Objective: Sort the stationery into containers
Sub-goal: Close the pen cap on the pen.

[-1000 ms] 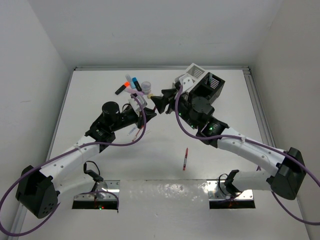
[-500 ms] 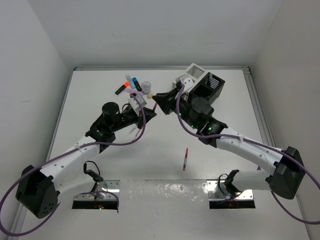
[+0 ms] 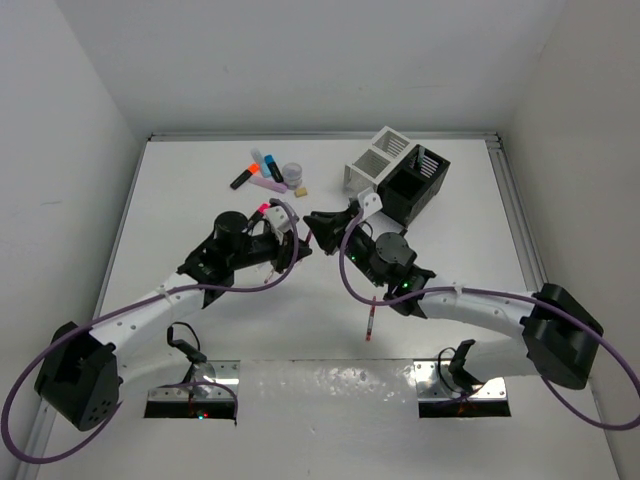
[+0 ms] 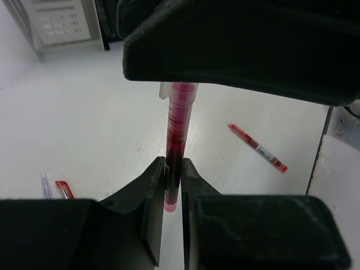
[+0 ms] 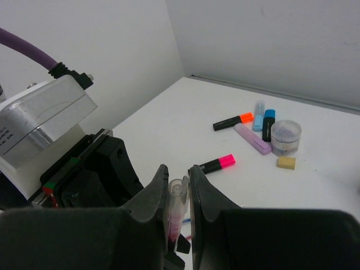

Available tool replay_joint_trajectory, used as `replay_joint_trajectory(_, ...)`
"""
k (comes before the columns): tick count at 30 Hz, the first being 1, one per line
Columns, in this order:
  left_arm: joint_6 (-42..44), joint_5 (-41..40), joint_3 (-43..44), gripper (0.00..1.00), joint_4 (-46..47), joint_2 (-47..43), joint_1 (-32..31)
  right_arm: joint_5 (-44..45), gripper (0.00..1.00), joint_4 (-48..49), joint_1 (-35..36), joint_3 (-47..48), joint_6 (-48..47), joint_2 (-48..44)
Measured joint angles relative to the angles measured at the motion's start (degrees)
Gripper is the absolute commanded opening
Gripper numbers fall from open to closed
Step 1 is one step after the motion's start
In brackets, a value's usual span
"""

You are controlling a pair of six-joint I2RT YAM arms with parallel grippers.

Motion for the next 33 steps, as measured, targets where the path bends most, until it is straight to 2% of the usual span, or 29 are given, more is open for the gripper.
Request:
replay_joint_trajectory(9, 1.9, 0.7, -0.3, 0.00, -2.7, 0.5, 0.1, 3.7, 0.00, 5.9, 1.9, -3.1, 0.7, 2.1)
replay_joint_trajectory(33, 1.2, 5.1, -1.0, 0.00, -3.0, 3.7, -1.6, 14.3, 0.00, 8.5, 8.1, -6.2, 1.1, 3.3)
